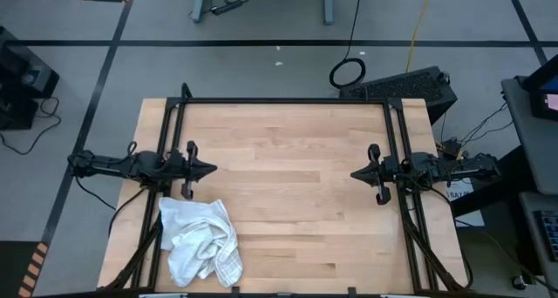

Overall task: Roll towel into tight, uniform cylinder
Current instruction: Roll the white towel

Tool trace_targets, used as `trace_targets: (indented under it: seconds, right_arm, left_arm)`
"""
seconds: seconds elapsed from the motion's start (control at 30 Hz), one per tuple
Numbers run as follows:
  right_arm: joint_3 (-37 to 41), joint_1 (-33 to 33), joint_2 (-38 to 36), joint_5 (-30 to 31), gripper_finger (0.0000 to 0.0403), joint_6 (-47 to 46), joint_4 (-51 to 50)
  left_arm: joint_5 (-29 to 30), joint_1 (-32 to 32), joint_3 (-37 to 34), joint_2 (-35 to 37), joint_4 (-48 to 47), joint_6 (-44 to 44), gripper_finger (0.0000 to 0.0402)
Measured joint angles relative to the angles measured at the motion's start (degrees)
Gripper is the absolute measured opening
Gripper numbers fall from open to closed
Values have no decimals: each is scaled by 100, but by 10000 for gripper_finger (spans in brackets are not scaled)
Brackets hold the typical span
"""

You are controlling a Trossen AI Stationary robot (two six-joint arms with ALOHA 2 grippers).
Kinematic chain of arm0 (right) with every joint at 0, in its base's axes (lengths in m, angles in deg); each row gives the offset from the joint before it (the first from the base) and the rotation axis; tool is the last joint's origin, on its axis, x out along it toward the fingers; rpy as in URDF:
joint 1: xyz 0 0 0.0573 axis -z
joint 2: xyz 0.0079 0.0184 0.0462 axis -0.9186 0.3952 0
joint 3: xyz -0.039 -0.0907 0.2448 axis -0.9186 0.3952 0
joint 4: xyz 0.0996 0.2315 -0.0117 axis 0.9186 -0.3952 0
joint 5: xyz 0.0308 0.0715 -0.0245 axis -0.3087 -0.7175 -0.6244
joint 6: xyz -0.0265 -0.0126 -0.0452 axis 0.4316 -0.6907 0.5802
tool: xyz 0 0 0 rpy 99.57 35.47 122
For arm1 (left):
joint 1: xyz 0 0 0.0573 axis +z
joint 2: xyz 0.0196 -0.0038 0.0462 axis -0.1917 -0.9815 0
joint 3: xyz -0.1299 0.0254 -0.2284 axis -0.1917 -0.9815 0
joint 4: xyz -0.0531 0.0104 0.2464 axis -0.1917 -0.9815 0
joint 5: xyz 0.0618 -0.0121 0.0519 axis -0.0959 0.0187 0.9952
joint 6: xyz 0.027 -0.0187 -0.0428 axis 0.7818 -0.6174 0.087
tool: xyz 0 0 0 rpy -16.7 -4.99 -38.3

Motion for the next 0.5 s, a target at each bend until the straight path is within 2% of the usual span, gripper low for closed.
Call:
trace_targets:
  seconds: [0.13, 0.23, 0.5]
  right_arm:
    - [-1, 2, 0, 1, 0, 0, 1]
    - [1, 1, 0, 1, 0, 2, 1]
    - [2, 0, 0, 1, 0, 0, 1]
  left_arm:
    - [-116, 0, 477, -56, -171, 1, 10]
    - [-134, 0, 979, -229, -662, 77, 4]
    - [-154, 0, 3054, -1198, -2028, 342, 2]
